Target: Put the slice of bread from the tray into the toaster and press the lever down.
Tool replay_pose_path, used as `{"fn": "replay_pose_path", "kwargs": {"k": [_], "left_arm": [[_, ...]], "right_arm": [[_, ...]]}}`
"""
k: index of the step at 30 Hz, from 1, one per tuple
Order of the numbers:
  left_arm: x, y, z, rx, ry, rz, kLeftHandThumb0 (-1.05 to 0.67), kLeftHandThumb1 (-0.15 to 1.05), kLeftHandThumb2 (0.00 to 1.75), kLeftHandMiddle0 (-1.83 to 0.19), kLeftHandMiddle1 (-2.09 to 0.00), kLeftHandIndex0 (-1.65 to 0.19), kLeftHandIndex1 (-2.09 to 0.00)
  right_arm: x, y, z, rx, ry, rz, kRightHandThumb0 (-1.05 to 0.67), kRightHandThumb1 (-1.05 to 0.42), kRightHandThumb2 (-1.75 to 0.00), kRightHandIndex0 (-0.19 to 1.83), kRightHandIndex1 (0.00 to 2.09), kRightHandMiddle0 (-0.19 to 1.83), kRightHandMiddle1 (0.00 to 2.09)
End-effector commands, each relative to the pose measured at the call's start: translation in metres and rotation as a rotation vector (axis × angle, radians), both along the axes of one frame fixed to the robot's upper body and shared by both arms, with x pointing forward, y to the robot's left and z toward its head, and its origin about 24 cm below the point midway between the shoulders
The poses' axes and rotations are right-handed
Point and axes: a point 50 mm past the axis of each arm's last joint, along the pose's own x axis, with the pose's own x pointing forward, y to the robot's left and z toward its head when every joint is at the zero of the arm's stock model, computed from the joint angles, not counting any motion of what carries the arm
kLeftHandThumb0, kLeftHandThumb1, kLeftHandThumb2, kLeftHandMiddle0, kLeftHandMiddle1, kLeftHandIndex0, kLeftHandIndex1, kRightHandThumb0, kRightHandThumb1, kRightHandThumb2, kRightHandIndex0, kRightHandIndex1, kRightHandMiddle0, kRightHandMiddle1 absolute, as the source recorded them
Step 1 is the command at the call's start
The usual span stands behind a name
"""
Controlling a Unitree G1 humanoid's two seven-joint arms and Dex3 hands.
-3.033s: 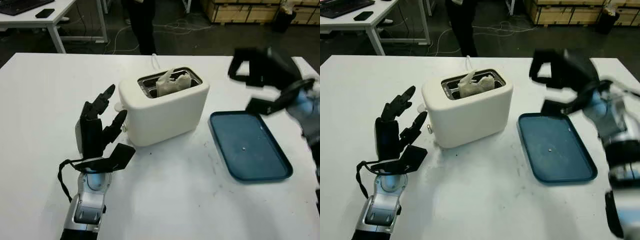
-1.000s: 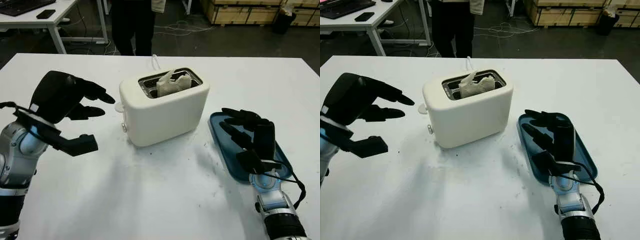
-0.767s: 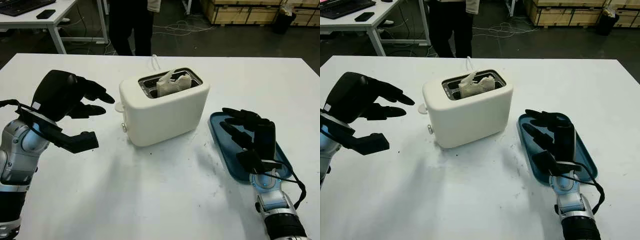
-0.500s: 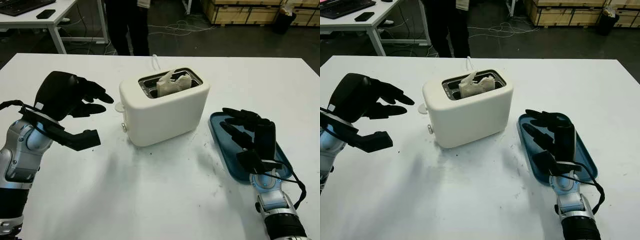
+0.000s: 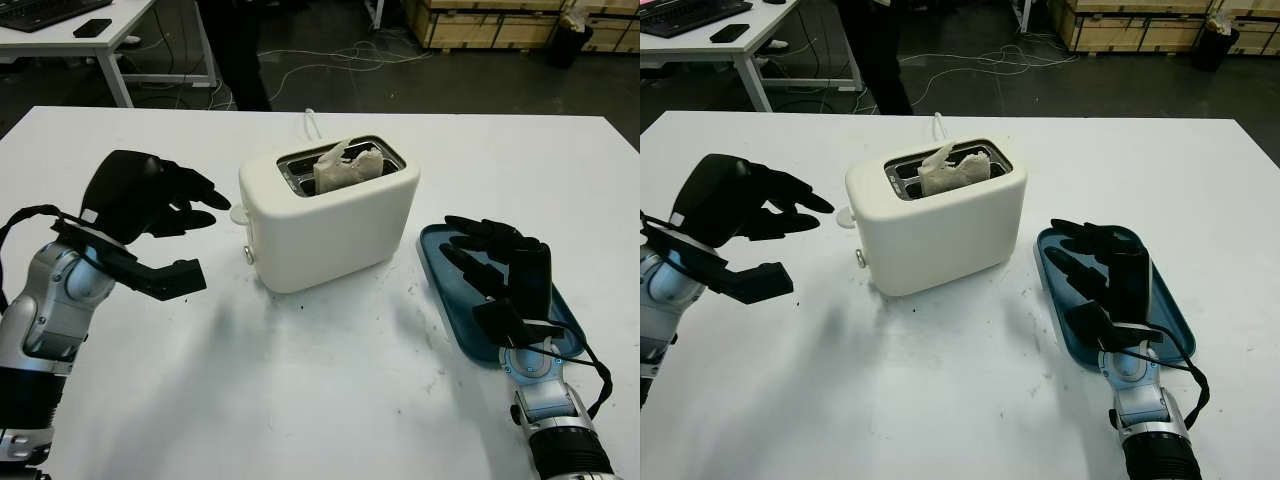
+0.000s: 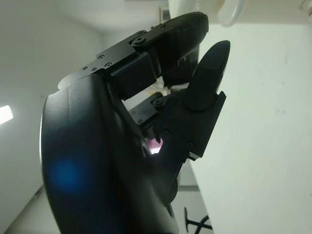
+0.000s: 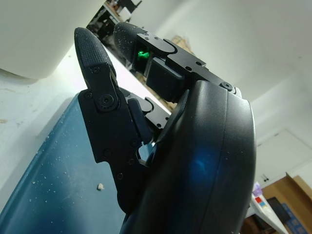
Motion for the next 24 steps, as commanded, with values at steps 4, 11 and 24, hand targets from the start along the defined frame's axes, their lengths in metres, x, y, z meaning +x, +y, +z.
{"fn": "replay_pose_path", "kwargs": {"k": [4, 11, 24], "left_arm": [[0.0034, -0.0041, 0.0009, 0.018, -0.019, -0.004, -0.25, 0.74, 0.00, -1.29, -0.46, -1.37, -0.03], [0.0049, -0.0065, -0.0021, 0.020, -0.017, -0.016, -0.25, 0.74, 0.00, -1.30, -0.49, -1.38, -0.03], [0.0060, -0.0080, -0.0021, 0.012, -0.009, -0.027, -0.21, 0.72, 0.00, -1.31, -0.59, -1.39, -0.02]], "right_arm": [[0.0015, 0.0014, 0.0025, 0.018, -0.022, 0.014, -0.64, -0.80, 0.00, 1.15, 0.23, 1.13, 0.00], [0.0015, 0.0023, 0.0024, 0.027, -0.021, 0.021, -0.64, -0.80, 0.00, 1.16, 0.24, 1.14, 0.00], [0.0013, 0.0026, 0.0033, 0.015, -0.023, 0.028, -0.66, -0.81, 0.00, 1.15, 0.21, 1.13, 0.00]]}}
